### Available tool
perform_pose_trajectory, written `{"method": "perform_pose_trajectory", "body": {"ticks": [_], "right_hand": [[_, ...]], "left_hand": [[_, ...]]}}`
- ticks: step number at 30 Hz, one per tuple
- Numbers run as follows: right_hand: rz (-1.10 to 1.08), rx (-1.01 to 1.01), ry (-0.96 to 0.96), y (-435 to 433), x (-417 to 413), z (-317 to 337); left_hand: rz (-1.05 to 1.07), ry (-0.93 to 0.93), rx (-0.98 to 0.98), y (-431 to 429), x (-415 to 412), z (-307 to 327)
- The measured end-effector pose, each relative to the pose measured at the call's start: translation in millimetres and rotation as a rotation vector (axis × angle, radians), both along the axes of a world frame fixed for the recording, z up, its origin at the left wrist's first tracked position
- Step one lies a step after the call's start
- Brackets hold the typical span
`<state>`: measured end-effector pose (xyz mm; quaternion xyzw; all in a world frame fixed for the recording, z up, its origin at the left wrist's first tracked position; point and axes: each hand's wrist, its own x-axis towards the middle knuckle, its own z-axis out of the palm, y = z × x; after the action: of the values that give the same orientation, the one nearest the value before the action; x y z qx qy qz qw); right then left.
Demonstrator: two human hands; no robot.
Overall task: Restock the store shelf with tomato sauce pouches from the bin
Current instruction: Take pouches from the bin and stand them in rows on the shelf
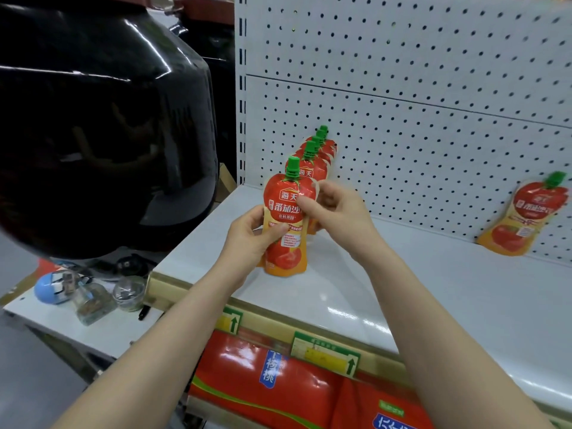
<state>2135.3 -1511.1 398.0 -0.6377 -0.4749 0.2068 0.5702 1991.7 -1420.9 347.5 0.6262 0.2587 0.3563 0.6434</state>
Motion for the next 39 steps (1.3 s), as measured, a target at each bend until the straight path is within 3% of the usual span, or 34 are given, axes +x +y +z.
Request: {"method": "perform_pose_trajectory", "body": {"ticks": [6,11,15,31,35,39], "right_hand": [[-0.087,0.046,-0.068,-1.2,14.2,-2.5],[-0.211,0.051,-0.134,8.6,25.1,-10.5],[-0.278,0.069,-0.175,26.4,30.0,-16.6],[-0.315,0.022,-0.302,40.9,35.6,-18.2],[-0.362,-0.019,-0.365,17.1,28.1,-11.3],[-0.388,-0.011,-0.384,-41.1,12.7,-19.5]], "left_hand": [[-0.043,0.034,0.068,0.7,5.9,-6.7],[0.017,0.254,0.217,12.3,6.2,-33.4],[0.060,0.322,0.274,15.7,12.5,-36.7],[0.091,0.350,0.301,14.3,22.9,-29.7],[0.128,0.372,0.327,4.2,14.5,-20.8],[0.116,0.254,0.390,-23.4,-0.6,-13.0]]}}
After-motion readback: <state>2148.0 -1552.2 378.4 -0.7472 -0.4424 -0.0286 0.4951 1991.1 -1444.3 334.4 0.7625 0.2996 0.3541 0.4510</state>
